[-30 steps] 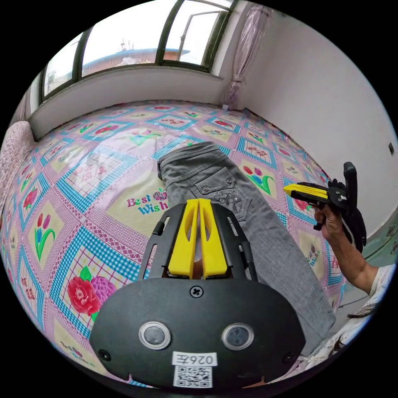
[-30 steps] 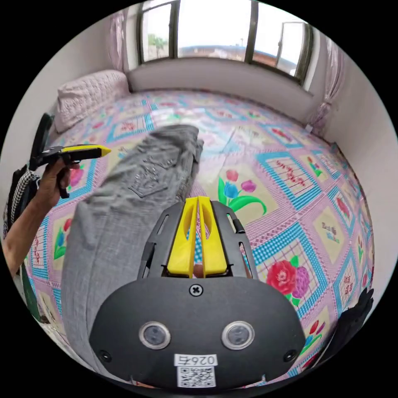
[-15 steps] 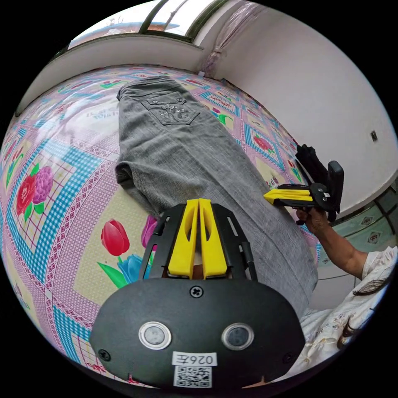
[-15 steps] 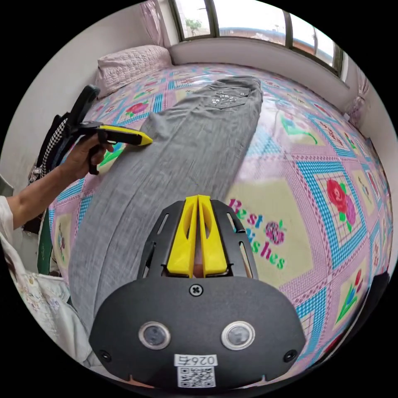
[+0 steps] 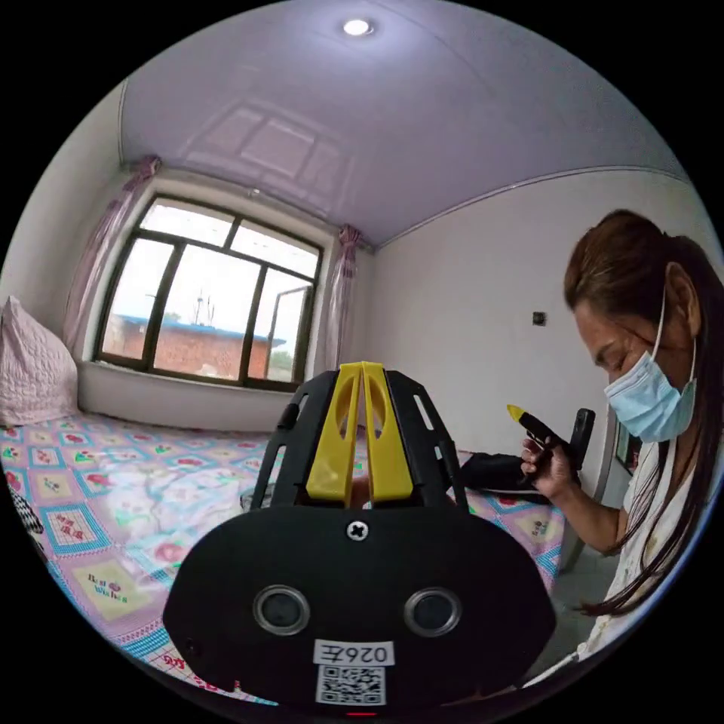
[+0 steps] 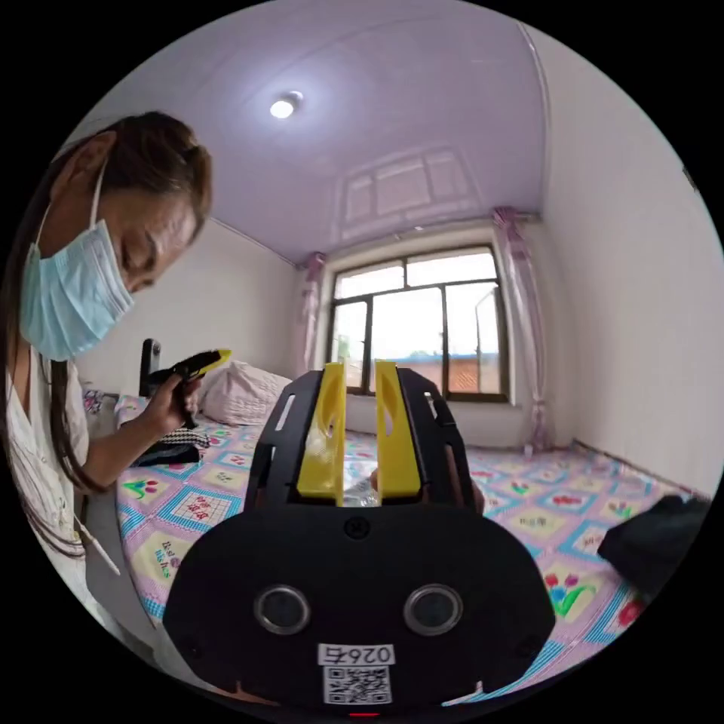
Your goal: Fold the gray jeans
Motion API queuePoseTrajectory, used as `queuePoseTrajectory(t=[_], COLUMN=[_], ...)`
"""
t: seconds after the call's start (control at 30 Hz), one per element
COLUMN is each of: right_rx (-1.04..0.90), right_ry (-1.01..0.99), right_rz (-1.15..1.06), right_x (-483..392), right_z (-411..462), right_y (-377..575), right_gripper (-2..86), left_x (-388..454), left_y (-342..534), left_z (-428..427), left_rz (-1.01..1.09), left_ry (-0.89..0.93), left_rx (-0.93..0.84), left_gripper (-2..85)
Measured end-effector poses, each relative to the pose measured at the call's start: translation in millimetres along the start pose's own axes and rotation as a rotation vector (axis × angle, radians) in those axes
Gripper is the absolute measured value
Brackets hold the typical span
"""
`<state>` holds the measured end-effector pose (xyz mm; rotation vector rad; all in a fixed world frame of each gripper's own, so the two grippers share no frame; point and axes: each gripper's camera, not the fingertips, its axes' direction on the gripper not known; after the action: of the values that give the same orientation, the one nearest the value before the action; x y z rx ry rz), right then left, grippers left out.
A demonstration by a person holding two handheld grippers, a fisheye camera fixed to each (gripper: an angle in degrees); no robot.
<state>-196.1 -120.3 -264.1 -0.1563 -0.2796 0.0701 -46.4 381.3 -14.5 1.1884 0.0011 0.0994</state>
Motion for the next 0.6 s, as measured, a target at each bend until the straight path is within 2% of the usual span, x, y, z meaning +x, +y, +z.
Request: queuePoseTrajectory(t=[0.03,0.1,0.2,0.27,0.3,0.37,0.43,0.5,0.6], right_rx=[0.035,0.093,0.101,0.031,-0.01,-0.266,-0.425,-0.465,-0.636], right_ry=[-0.061,-0.115,-0.148,-0.239,-0.283,-0.484,-0.563,-0.518,-0.446], right_rz=[-0.06,-0.156,-0.248,-0.223,-0.186,0.043,0.177,0.283,0.406], right_x=[-2,-4,0,17,24,49,62,70,83], right_z=[-17,-48,-89,-94,-91,-67,-56,-63,-72], right_y=[-20,-45,-66,-61,-57,-28,7,42,91], right_gripper=[0.1,-0.5,-0.9,-0.9,-0.9,-0.9,-0.9,-0.9,-0.7], left_x=[23,54,86,91,92,94,98,99,101], left_y=[-14,-26,-27,-12,6,43,105,158,248], left_z=[-22,-44,-51,-43,-38,-36,-41,-49,-77], left_rz=[0.033,0.079,0.09,-0.023,-0.111,-0.215,-0.331,-0.425,-0.604], left_ry=[0.05,0.151,0.4,0.497,0.501,0.431,0.306,0.244,0.14], left_rx=[0.108,0.195,0.137,0.055,-0.004,-0.096,-0.28,-0.483,-0.776], left_gripper=[-1.0,-1.0,-0.9,-0.8,-0.8,-0.7,-0.6,-0.5,0.1])
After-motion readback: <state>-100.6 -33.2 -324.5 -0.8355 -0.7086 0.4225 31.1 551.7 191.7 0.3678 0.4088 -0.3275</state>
